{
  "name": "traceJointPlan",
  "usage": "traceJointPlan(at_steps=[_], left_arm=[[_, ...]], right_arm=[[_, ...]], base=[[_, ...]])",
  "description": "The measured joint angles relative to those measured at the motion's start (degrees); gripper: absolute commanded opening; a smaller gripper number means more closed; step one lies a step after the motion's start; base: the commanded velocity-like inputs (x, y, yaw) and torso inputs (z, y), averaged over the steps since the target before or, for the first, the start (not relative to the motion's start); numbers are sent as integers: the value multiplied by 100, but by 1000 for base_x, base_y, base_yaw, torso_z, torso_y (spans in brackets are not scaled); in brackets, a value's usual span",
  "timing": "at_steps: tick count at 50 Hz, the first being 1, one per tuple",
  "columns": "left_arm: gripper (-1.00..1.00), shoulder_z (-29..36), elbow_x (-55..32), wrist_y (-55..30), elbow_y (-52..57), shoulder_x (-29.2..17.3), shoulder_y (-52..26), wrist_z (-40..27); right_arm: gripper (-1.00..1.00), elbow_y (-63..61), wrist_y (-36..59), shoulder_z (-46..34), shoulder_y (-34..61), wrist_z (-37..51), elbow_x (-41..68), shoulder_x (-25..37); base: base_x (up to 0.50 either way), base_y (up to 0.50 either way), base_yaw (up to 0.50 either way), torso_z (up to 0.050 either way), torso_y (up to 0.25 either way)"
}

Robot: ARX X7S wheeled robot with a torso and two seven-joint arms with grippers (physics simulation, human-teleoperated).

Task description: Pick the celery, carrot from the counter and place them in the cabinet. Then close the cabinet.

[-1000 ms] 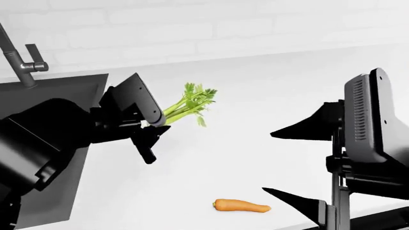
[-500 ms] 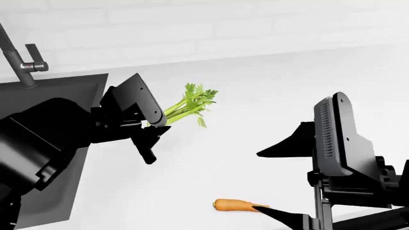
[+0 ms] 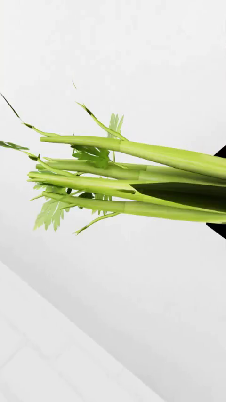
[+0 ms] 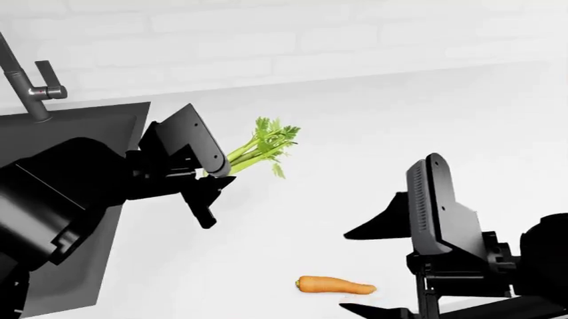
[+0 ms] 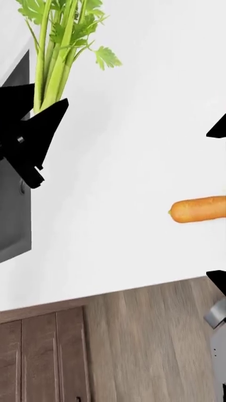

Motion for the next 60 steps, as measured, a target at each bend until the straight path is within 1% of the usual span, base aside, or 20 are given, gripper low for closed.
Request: traceJointPlan(at_steps=[34,49,60], left_arm=[[-100,60,-10,-11,-27,-8,-40,5],[-100,98,-8,-9,-25,-4,-47,1],[-100,114,-10,-3,-24,-11,-55,0]], right_arm=[[100,314,227,-630,-15,15,-484,-124],[100,507,242,-815,-49,31,-622,-224],[100,685,280,-864,18,-63,-533,-277]], base=[[0,0,0,0,0],[0,0,0,0,0],[0,0,1,0,0]])
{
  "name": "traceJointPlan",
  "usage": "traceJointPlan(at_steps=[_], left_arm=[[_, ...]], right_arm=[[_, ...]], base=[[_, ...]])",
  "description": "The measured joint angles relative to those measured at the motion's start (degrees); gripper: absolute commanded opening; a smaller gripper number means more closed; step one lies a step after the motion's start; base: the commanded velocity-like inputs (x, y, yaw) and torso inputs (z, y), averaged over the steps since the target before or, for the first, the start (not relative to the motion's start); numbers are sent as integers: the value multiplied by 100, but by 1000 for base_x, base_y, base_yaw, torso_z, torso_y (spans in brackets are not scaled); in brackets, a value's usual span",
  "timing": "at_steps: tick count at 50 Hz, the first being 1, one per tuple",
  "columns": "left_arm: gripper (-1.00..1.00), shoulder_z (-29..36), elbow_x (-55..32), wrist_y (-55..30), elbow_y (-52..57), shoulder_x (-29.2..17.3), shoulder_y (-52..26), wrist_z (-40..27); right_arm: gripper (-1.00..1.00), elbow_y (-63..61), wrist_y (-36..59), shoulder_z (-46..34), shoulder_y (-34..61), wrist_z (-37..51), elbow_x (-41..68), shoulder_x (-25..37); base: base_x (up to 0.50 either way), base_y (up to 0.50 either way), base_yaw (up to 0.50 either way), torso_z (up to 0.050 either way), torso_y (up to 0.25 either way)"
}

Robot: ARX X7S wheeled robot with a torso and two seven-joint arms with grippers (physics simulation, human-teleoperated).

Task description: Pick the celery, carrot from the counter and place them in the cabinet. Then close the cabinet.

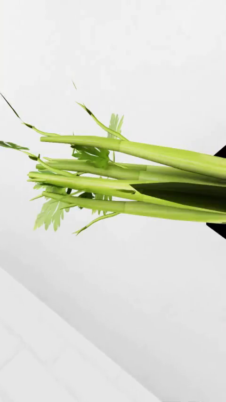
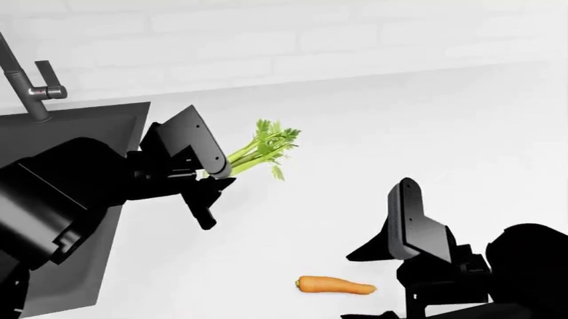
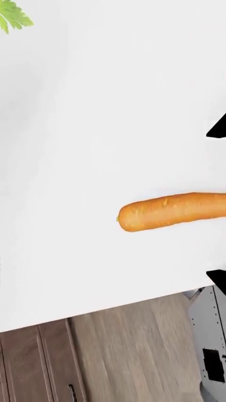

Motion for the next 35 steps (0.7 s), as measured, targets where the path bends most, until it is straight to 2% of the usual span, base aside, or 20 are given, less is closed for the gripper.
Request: traceJointPlan(at_steps=[7,8,35], left_arm=[[-100,-7,-9,3,5,-18,2,-5],[-100,-8,-11,3,7,-21,3,-6],[-100,-12,-36,31,-6,-46,23,-28]], right_arm=[[100,65,63,-48,68,-39,32,-29],[-100,73,73,-56,79,-47,36,-32],[-100,102,208,-226,214,-74,219,-83]], base=[[2,1,1,0,0],[1,3,3,0,0],[1,0,0,0,0]])
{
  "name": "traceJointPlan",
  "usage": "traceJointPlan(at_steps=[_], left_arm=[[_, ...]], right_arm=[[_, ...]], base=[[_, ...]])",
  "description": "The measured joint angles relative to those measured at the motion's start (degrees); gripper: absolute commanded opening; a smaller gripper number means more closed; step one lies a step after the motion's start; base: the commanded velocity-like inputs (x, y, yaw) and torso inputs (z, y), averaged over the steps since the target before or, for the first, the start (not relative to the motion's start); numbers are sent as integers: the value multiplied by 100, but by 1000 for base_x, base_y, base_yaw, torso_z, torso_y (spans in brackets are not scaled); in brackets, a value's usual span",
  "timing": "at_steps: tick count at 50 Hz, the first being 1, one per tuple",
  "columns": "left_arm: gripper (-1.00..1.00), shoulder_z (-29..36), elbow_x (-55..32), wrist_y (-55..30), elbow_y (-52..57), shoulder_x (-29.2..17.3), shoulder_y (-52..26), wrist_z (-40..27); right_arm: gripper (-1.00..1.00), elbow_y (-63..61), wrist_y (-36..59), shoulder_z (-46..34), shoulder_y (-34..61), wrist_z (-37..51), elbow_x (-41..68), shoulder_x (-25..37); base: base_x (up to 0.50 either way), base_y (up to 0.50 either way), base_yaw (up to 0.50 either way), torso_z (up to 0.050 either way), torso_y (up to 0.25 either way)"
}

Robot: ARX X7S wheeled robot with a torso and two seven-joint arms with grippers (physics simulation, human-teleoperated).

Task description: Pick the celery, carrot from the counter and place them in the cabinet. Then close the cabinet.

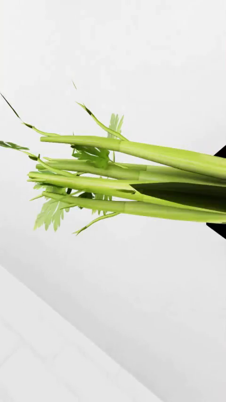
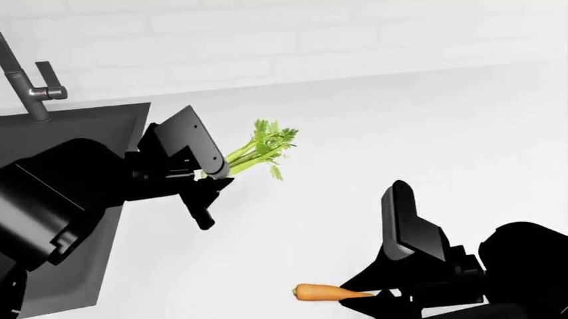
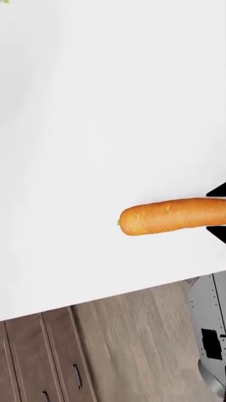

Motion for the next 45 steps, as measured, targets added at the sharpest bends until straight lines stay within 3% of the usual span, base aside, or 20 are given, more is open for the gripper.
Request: traceJointPlan(at_steps=[30,45], left_arm=[[-100,-267,-204,-204,501,-185,212,-306],[-100,-708,-430,-391,1008,-271,474,-767]], right_arm=[[-100,-635,320,813,124,744,57,464],[-100,-996,1155,1625,800,1958,409,281]], base=[[0,0,0,0,0],[0,0,0,0,0]])
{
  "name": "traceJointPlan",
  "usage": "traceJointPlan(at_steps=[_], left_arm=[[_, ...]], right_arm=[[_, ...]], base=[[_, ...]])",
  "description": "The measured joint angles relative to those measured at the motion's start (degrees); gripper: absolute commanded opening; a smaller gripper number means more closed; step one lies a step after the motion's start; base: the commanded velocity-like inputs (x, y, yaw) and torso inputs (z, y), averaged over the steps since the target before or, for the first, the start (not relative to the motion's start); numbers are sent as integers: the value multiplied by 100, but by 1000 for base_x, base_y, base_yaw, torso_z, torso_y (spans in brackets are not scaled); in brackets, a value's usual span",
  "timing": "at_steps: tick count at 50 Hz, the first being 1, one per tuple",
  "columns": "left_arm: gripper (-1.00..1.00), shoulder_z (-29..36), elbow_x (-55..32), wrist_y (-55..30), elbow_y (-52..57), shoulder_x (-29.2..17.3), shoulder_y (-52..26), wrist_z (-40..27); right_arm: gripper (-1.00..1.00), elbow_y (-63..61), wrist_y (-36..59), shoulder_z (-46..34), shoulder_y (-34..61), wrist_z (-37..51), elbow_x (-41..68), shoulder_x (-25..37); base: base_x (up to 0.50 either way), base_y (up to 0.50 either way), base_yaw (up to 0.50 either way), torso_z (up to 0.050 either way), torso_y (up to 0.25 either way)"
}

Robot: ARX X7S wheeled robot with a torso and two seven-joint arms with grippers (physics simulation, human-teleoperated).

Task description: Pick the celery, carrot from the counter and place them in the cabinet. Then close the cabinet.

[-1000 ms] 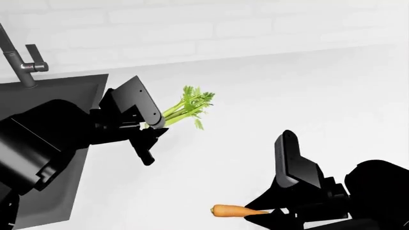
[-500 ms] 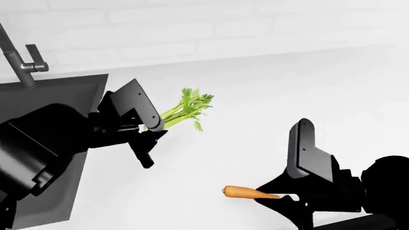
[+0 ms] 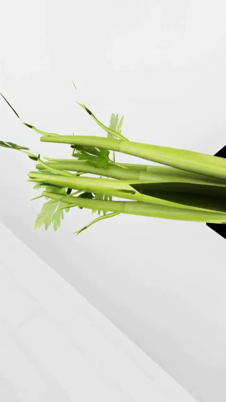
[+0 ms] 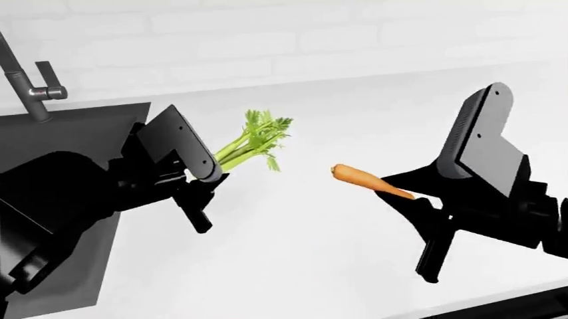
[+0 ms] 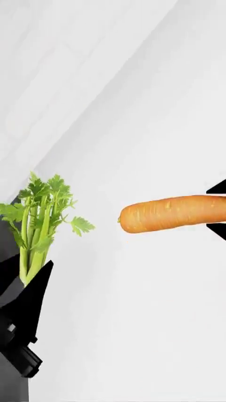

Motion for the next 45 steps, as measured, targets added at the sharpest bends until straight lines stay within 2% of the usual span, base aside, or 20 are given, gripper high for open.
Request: traceJointPlan(at_steps=[8,18,27,32,45], left_arm=[[-100,-122,-19,-35,154,4,161,-251],[-100,-144,3,-117,253,-10,268,-452],[-100,-169,-16,-203,309,-15,288,-543],[-100,-194,-56,-247,344,3,273,-595],[-100,-286,-9,-334,340,49,156,-762]], right_arm=[[-100,-190,503,-70,608,524,-84,-194],[-100,-302,766,-372,1175,751,-278,-332],[-100,-384,927,-530,1478,827,-348,-390],[-100,-385,1031,-630,1647,856,-379,-428],[-100,-292,1264,-868,2039,879,-439,-566]], base=[[0,0,0,0,0],[0,0,0,0,0],[-240,247,0,0,0],[46,491,0,0,0],[0,0,500,0,0]])
